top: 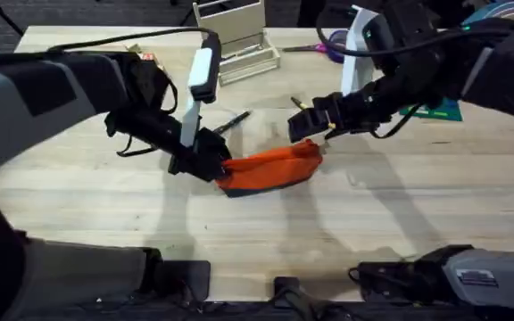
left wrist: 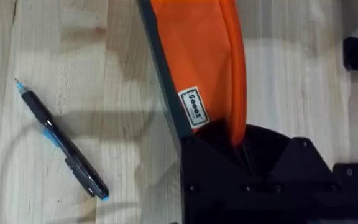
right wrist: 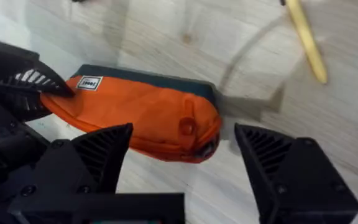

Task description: Unzip the bag, pick up the pens from the table one at a time and place them inside, then zip the bag closed.

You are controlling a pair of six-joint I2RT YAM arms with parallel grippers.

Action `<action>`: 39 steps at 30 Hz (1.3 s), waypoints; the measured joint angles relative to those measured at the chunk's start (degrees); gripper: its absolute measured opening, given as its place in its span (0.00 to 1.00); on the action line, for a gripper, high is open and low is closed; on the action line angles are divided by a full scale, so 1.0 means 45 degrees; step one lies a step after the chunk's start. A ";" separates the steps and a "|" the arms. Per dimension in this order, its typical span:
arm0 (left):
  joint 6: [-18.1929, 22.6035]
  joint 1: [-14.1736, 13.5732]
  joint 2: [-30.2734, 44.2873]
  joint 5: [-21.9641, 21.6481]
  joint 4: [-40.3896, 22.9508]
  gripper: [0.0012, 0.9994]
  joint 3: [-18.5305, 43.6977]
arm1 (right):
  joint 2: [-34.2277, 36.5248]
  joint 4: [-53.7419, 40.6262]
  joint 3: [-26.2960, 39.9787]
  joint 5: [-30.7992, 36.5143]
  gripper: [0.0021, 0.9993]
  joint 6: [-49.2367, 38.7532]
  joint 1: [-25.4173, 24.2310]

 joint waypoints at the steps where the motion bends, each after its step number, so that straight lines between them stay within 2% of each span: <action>1: 0.0000 0.0005 0.0000 0.0000 0.0000 0.04 0.0000 | 0.0007 0.0015 0.0000 -0.0005 1.00 0.0005 0.0076; 11: 0.0000 0.0002 0.0000 0.0000 0.0000 0.04 0.0000 | 0.0318 -0.0024 0.0000 -0.0005 1.00 0.0005 0.0319; 13: 0.0000 0.0000 0.0000 0.0000 0.0000 0.04 0.0000 | 0.0384 -0.0020 0.0000 -0.0005 0.97 0.0014 0.0319; 26: 0.0000 0.0005 0.0000 -0.0005 0.0005 0.04 0.0000 | 0.0389 -0.0029 0.0000 0.0059 0.40 0.0136 0.0304; 32: 0.0000 0.0005 0.0000 -0.0010 0.0000 0.04 0.0000 | 0.0389 -0.0112 0.0000 0.0296 0.25 0.0136 0.0304; 36: 0.0005 0.0005 0.0000 -0.0053 -0.0034 0.04 0.0000 | 0.0392 -0.0230 0.0000 0.0434 0.05 0.0137 0.0280; 39: 0.0000 0.0005 0.0000 -0.0053 -0.0029 0.04 0.0000 | 0.0389 -0.0219 0.0000 0.0428 0.03 0.0136 0.0266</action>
